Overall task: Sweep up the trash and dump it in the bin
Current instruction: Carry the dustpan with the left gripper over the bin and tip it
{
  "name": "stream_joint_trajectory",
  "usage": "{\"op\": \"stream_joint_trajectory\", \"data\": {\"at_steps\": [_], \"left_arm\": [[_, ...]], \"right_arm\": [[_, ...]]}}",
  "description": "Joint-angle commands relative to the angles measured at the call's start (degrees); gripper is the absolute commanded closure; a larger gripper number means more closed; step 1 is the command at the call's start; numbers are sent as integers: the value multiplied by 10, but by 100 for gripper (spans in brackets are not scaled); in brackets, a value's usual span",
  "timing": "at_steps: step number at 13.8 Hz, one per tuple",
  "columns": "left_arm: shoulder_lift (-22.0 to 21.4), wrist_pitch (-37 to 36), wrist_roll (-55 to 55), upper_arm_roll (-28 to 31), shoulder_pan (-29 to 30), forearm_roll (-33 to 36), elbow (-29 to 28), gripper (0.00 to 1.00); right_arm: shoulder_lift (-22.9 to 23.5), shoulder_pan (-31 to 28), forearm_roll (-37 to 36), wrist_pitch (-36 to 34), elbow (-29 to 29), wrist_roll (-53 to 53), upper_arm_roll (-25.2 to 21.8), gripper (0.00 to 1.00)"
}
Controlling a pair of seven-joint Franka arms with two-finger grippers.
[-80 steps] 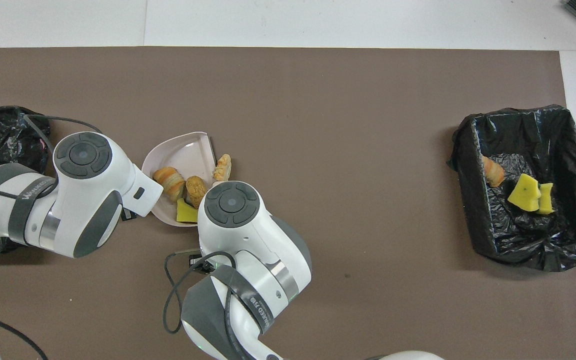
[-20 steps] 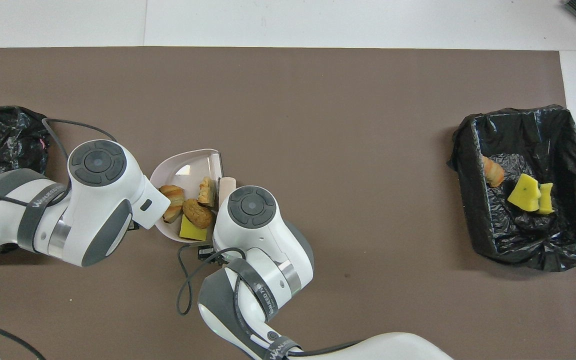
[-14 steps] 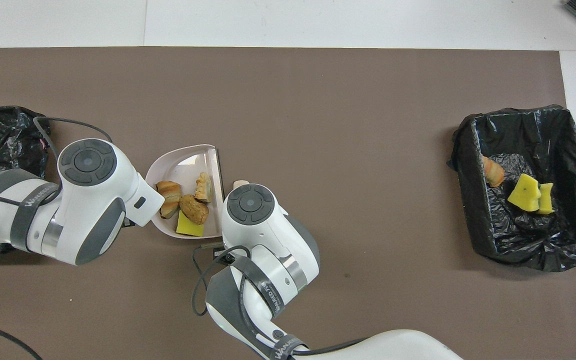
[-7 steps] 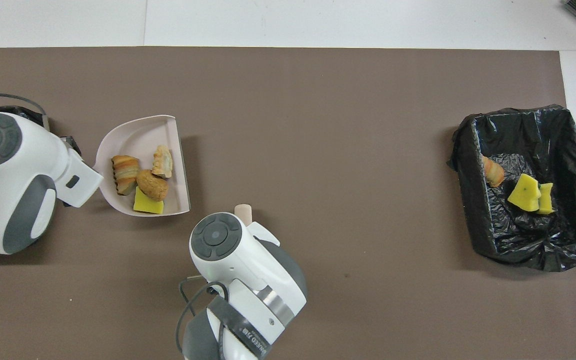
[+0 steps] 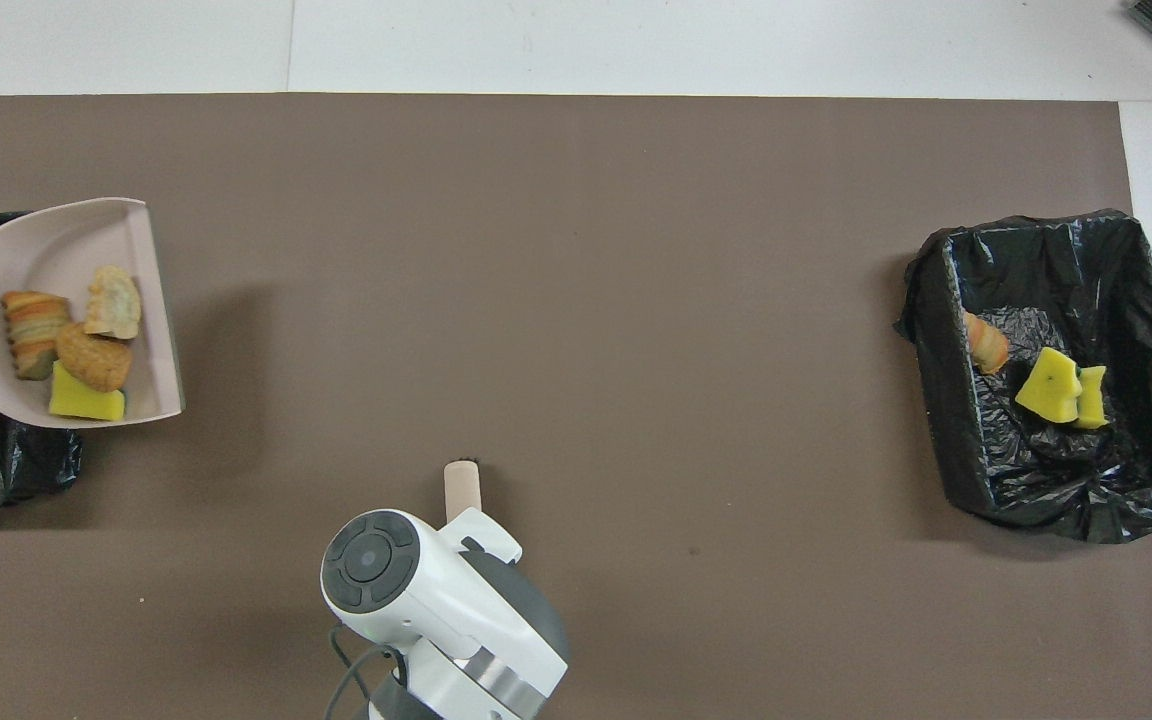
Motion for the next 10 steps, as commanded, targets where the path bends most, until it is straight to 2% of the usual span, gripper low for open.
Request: {"op": "stream_joint_trajectory", "data": {"at_steps": [1, 3, 4, 5, 6, 8, 10], "left_arm": [[21, -10, 87, -7, 71, -12, 58, 100], [55, -11, 180, -7, 124, -12, 122, 100], [66, -9, 203, -7, 133, -4, 144, 100], [69, -3, 211, -5, 140, 6, 147, 100], [73, 10, 210, -4, 140, 36, 150, 100], [80, 45, 205, -5, 140, 148, 146, 100], [88, 57, 206, -4, 141, 208, 145, 100]], "right_arm": [[-8, 3, -13, 24, -25, 19, 2, 100], [-3, 3, -21, 20, -26, 32, 2, 97], [-2, 3, -35, 5, -19, 32, 2, 23], [-2, 0, -55, -9, -2, 30, 2, 0], [-3, -7, -61, -28, 11, 31, 2, 0], [-5, -20, -63, -83, 64, 26, -1, 0], [-5, -47, -75, -127, 109, 16, 1, 0]]}}
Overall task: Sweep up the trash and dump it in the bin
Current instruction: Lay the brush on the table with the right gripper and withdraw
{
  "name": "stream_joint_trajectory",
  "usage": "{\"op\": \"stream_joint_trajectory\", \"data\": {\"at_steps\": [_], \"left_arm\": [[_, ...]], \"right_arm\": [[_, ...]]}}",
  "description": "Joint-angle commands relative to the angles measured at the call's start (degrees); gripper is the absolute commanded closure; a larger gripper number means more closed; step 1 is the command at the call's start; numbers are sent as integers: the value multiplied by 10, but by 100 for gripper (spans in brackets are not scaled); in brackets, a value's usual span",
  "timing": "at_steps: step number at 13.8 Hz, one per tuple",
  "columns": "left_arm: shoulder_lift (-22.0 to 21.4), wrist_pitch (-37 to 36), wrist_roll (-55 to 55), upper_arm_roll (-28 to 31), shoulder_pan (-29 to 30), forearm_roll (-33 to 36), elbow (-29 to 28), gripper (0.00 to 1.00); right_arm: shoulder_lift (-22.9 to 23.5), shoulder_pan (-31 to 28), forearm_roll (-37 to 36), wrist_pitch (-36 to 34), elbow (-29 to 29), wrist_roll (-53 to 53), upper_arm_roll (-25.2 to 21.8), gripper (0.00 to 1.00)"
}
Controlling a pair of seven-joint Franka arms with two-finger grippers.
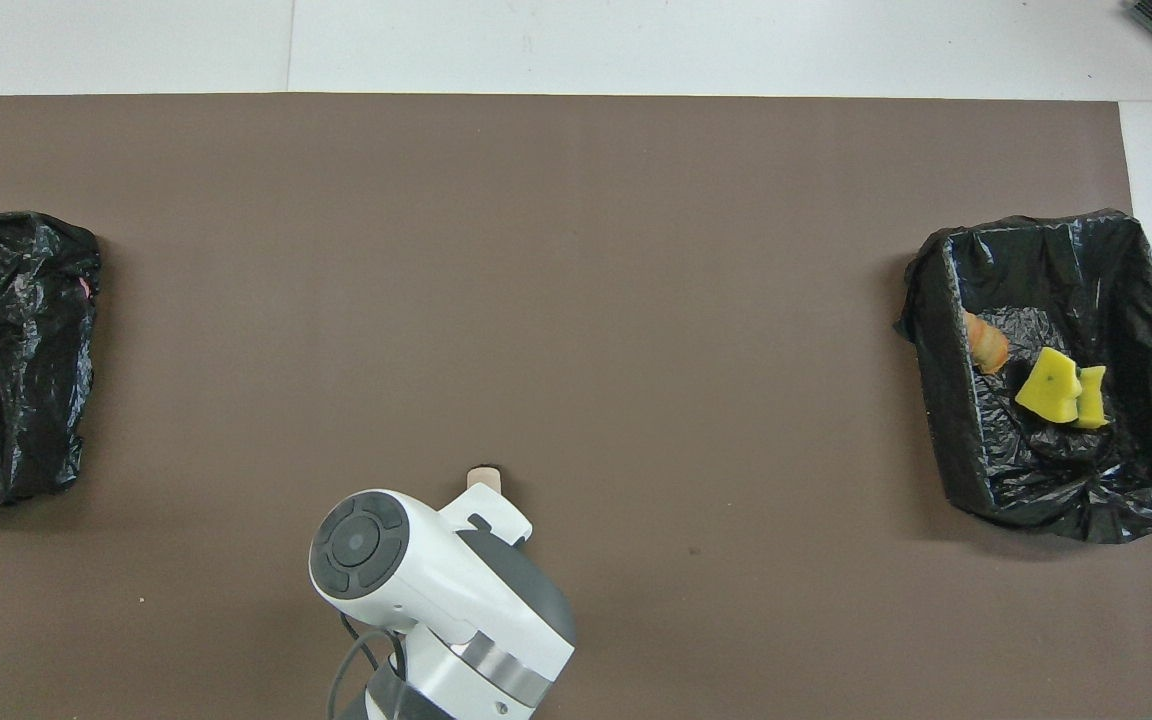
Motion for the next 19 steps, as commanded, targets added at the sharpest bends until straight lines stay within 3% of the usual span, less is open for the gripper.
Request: {"op": "stream_joint_trajectory", "data": {"at_steps": [1, 9, 11, 13, 16, 19], "left_arm": [[18, 14, 0, -1, -1, 84, 13, 100], [9, 1, -85, -1, -24, 276, -19, 100], [6, -8, -110, -1, -28, 308, -17, 100], [3, -39, -130, -1, -47, 360, -13, 100], [0, -105, -147, -1, -92, 412, -6, 100], [-2, -179, -181, -1, -137, 425, -1, 100]], "right_arm": [[2, -43, -38, -71, 67, -16, 8, 0], [-35, -225, -50, -149, 122, -343, 4, 0], [-34, -255, -93, -159, 132, -401, 3, 0], [-48, -280, -151, -154, 132, -468, 2, 0], [-59, -352, -155, -133, 141, -544, 2, 0], [-71, -421, -147, -100, 154, -537, 3, 0]]}}
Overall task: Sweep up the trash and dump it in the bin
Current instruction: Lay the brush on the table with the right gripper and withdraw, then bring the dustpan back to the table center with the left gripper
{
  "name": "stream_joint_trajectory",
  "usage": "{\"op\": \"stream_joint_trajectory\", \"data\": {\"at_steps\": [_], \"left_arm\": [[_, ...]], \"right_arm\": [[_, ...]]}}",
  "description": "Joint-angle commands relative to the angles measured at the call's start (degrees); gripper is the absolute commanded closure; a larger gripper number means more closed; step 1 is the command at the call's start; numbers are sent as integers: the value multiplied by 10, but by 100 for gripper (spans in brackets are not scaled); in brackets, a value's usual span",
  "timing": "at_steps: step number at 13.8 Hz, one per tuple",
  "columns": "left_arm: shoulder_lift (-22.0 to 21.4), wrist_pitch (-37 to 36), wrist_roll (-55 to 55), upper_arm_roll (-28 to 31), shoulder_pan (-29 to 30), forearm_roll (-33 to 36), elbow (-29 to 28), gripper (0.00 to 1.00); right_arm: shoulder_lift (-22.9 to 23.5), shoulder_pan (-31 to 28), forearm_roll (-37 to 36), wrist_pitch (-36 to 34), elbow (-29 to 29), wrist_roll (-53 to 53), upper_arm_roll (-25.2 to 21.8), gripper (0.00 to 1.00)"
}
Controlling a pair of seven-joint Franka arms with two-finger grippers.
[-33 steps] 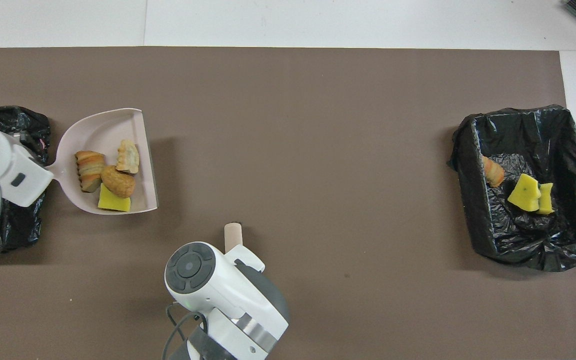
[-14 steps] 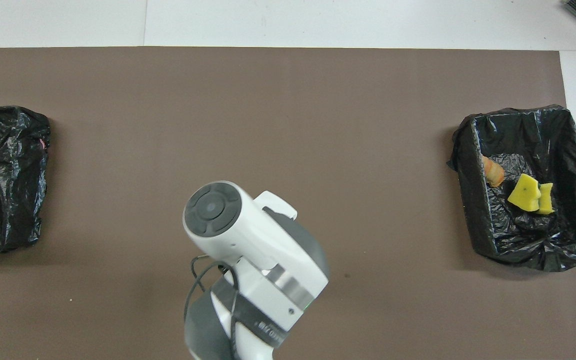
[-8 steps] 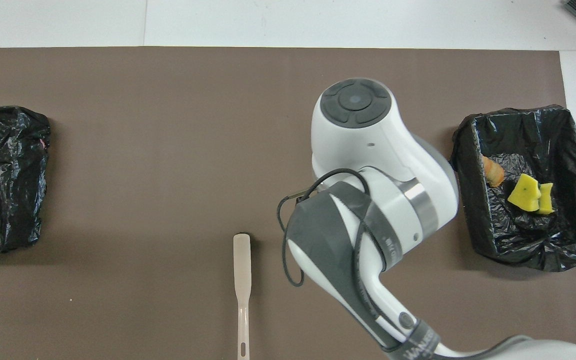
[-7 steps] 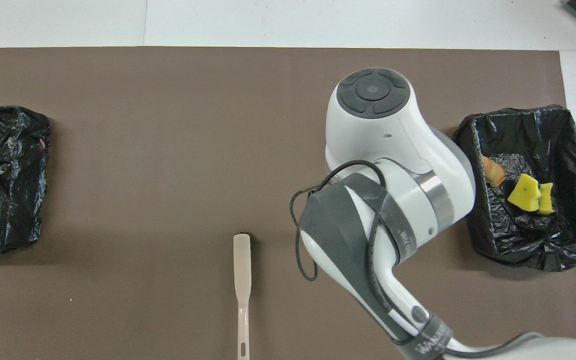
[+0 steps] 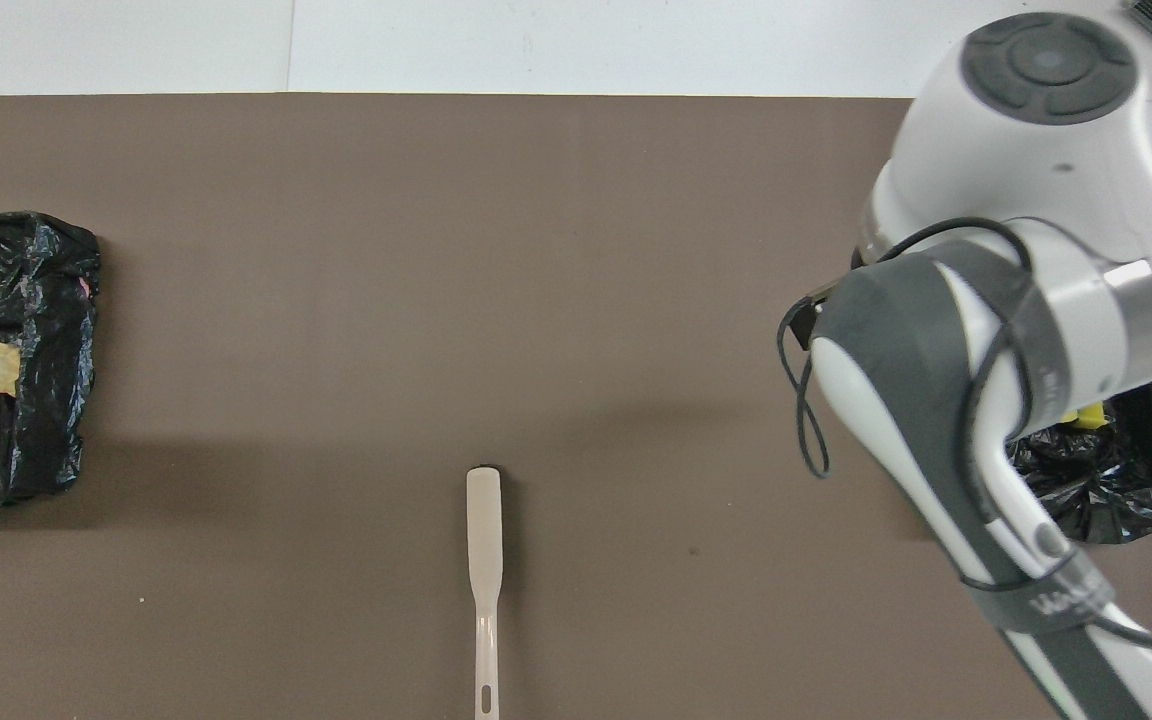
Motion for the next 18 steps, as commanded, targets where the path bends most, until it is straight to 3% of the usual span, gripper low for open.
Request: {"op": "stream_joint_trajectory", "data": {"at_steps": [1, 6, 8, 11, 14, 18], "left_arm": [[-14, -57, -49, 6, -37, 36, -8, 100], [-24, -73, -79, 6, -56, 100, -24, 100], [-12, -74, -80, 3, -57, 84, 1, 100], [0, -77, -82, 0, -97, -15, 14, 100], [-3, -108, -134, 0, -138, -119, 12, 100], [-9, -125, -239, -1, -163, -240, 2, 100]], "right_arm": [[-15, -57, 3, 42, 2, 5, 9, 0], [-35, -111, 48, 55, 0, 44, 10, 0], [-37, -127, 50, 54, 0, 43, 8, 0], [-49, -148, 55, 46, 0, 38, 9, 0], [-72, -122, 55, 37, -2, 44, -13, 0], [-101, -7, 105, 6, -15, 88, -150, 0]]}}
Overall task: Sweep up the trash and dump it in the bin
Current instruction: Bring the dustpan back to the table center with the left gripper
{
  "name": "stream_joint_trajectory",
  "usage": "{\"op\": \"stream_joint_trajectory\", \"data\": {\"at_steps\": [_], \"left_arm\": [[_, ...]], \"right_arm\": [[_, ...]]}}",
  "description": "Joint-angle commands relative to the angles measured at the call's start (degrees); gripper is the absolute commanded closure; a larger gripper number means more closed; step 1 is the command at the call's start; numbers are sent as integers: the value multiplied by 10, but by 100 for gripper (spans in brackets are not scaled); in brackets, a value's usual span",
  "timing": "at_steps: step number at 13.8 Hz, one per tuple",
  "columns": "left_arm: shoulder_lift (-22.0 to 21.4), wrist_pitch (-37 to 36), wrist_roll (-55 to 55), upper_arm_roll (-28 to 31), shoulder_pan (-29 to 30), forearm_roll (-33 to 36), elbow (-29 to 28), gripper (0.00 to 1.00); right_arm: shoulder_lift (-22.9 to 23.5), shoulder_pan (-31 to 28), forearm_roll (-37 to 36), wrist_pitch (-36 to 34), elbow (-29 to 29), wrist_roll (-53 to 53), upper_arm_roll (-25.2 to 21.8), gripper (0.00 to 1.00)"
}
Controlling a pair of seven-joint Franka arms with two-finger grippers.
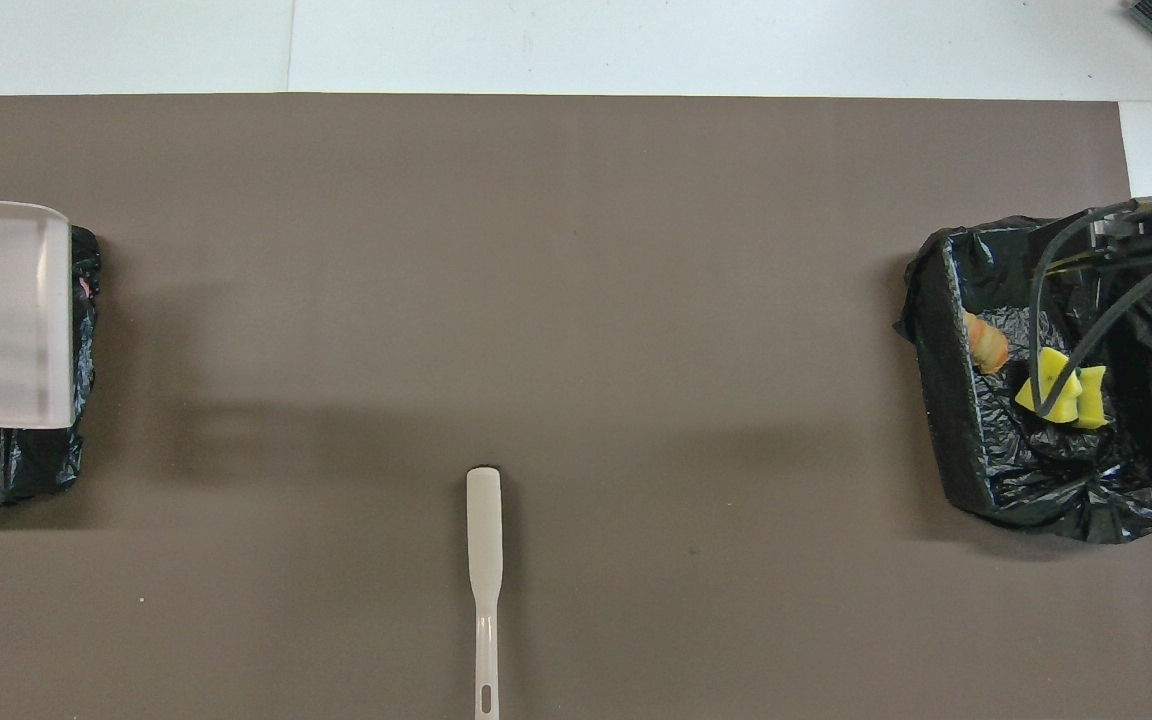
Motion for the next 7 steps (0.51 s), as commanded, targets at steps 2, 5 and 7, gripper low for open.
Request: {"op": "stream_joint_trajectory", "data": {"at_steps": [2, 5, 7], "left_arm": [[-6, -9, -84, 8, -25, -82, -2, 100], [-3, 0, -140, 8, -40, -153, 2, 100], [-1, 0, -178, 8, -46, -215, 5, 100]], "right_arm": [[-33, 42, 35, -7, -45, 21, -62, 0], [-50, -11, 37, -8, -64, 16, -26, 0], [-74, -18, 37, -1, -92, 14, -16, 0]]}}
